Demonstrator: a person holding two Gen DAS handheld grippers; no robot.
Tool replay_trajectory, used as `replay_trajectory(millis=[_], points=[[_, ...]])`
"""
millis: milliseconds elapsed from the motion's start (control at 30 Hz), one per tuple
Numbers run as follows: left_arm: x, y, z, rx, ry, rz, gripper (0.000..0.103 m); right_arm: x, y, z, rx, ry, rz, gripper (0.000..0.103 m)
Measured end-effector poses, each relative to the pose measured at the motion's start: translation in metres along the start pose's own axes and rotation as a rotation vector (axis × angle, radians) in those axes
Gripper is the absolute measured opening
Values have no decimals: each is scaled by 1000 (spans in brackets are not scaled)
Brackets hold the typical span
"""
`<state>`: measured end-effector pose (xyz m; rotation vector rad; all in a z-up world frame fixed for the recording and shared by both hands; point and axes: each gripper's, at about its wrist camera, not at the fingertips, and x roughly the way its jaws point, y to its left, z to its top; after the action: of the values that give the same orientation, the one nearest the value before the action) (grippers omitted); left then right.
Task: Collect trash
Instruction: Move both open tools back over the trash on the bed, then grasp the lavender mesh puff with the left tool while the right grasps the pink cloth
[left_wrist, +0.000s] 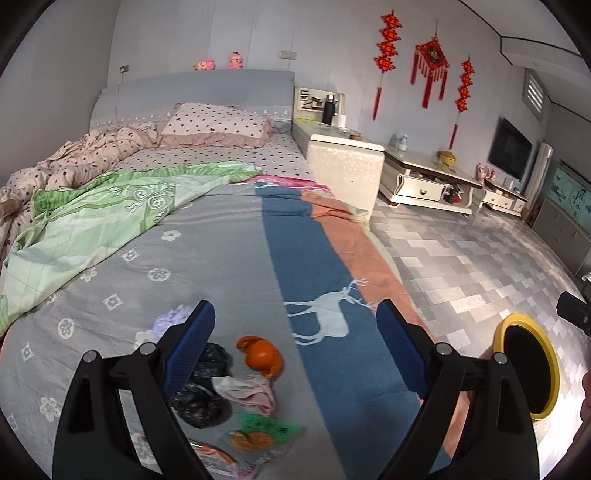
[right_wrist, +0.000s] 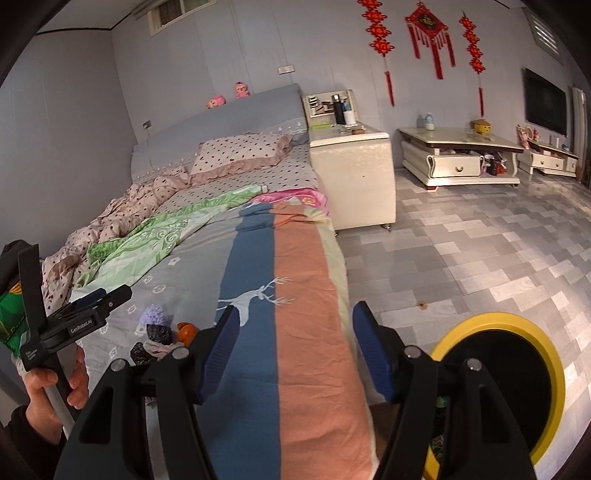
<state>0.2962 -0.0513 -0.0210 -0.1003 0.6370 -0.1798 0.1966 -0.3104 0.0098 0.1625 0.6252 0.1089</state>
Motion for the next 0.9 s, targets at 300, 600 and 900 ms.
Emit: replay_trajectory(millis=[300,600,900], points=[[22,86,-12,-85,40,90,85,63,78,-19,-109,108,115,60],[59,141,-30,-142,101,129,85,123,146,-49,-217,220,216,60],[103,164,-47,-159,164,111,85,168,185,-75,-290,313,257,60]])
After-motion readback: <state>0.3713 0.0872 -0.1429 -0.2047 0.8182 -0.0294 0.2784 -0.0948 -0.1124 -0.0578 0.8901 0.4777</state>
